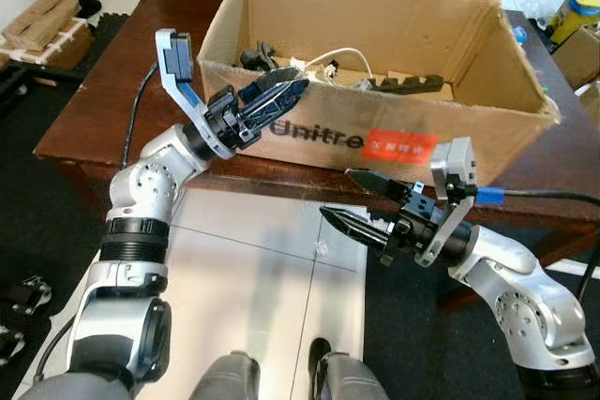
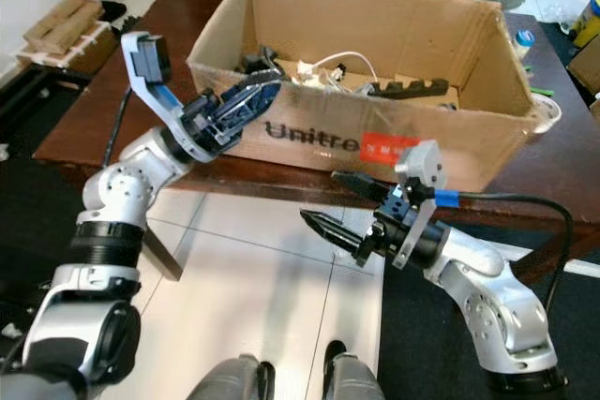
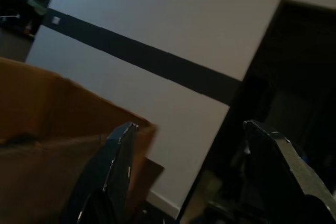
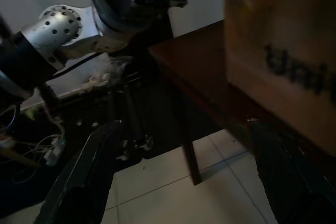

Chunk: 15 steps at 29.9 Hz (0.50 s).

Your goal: Picking trash to rubbish bin

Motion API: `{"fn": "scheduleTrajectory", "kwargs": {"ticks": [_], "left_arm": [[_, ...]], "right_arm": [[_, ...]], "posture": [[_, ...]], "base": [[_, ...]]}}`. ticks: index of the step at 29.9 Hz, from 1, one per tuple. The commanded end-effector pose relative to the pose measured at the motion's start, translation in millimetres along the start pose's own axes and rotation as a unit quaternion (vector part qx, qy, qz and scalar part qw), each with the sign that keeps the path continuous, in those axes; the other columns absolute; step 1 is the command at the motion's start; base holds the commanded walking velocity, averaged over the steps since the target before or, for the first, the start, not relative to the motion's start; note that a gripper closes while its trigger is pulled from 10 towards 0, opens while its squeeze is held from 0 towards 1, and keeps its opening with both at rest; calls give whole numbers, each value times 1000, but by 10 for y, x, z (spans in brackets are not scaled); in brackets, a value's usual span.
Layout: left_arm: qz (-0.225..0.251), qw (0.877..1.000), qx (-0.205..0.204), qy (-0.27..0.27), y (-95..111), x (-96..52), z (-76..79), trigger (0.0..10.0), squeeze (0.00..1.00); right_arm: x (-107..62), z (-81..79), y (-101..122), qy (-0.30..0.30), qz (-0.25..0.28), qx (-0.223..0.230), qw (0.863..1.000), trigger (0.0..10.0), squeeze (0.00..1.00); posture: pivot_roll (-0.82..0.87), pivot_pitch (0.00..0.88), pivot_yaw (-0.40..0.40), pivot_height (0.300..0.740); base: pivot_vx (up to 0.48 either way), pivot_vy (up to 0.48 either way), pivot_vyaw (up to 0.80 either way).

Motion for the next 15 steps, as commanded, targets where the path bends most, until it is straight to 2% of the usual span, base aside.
{"fn": "scheduleTrajectory", "kwargs": {"ticks": [1,10,12,13,14,15], "left_arm": [[-25,1000,-6,-16,-102,-41,75,10000,0],[-54,998,-14,-23,-271,-115,118,10000,0],[-88,996,-22,-12,-469,-216,109,10000,0],[-88,996,-22,-12,-469,-216,109,10000,0],[-104,994,-25,-5,-566,-269,94,10000,0],[-104,994,-25,-5,-566,-269,94,10000,0]], "right_arm": [[-14,36,-82,-8,-10,8,1000,10000,0],[-59,254,-272,-58,-35,20,998,10000,0],[-153,575,-421,-137,-49,27,989,10000,0],[-153,575,-421,-137,-49,27,989,10000,0],[-217,732,-497,-177,-56,32,982,10000,0],[-217,732,-497,-177,-56,32,982,10000,0]], "posture": [[72,105,-40,740],[72,108,-39,740],[72,108,-39,740],[72,108,-39,740],[72,108,-39,740],[72,108,-39,740]], "base": [[-401,0,0],[-399,0,0],[-122,0,0],[0,0,0],[0,0,0],[0,0,0]]}}
Point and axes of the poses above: a point about 5 cm out from each wrist's last joint towards the gripper, its own x axis pointing out of the wrist towards the gripper, its own y axis along the axis of the wrist's last joint, z = x × y, the point moved 6 cm from there along x, pointing out of the wrist towards the gripper, and after that the axes turned 14 degrees about x, right-handed, at the moved point
